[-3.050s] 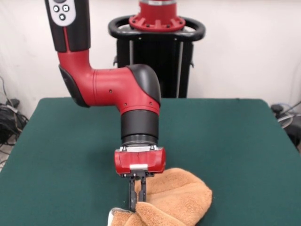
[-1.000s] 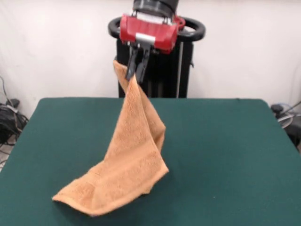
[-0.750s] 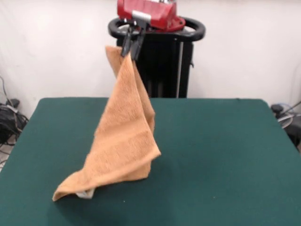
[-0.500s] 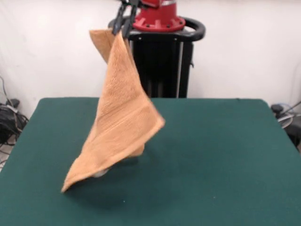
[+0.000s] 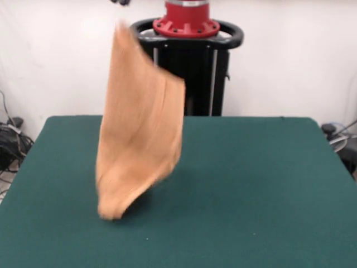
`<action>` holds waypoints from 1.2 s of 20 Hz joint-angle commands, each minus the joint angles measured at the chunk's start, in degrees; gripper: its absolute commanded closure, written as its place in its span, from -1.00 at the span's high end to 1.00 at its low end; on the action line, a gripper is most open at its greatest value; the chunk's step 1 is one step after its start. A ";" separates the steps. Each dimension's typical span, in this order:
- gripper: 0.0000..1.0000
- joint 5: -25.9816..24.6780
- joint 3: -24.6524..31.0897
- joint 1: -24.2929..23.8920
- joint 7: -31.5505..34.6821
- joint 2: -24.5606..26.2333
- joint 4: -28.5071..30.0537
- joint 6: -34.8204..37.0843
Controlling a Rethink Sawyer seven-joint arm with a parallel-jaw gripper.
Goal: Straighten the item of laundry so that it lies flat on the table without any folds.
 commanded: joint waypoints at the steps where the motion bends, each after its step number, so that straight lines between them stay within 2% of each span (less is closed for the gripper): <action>1: -1.00 -2.27 0.92 -2.84 -4.64 -6.03 1.21 11.10; 4: -1.00 -1.70 3.21 -5.77 -6.78 -6.94 1.74 11.35; 9: -1.00 -1.10 4.80 -7.73 -8.66 -8.50 1.14 14.24; 15: -1.00 -2.06 6.58 -8.75 -6.83 -8.36 1.66 13.66; 19: -1.00 -2.08 7.36 -8.67 -2.83 -6.24 2.79 12.89; 21: -1.00 0.08 8.56 -8.88 -0.19 -3.69 3.70 13.06; 24: -1.00 5.18 13.77 -11.29 1.51 -1.04 6.69 8.98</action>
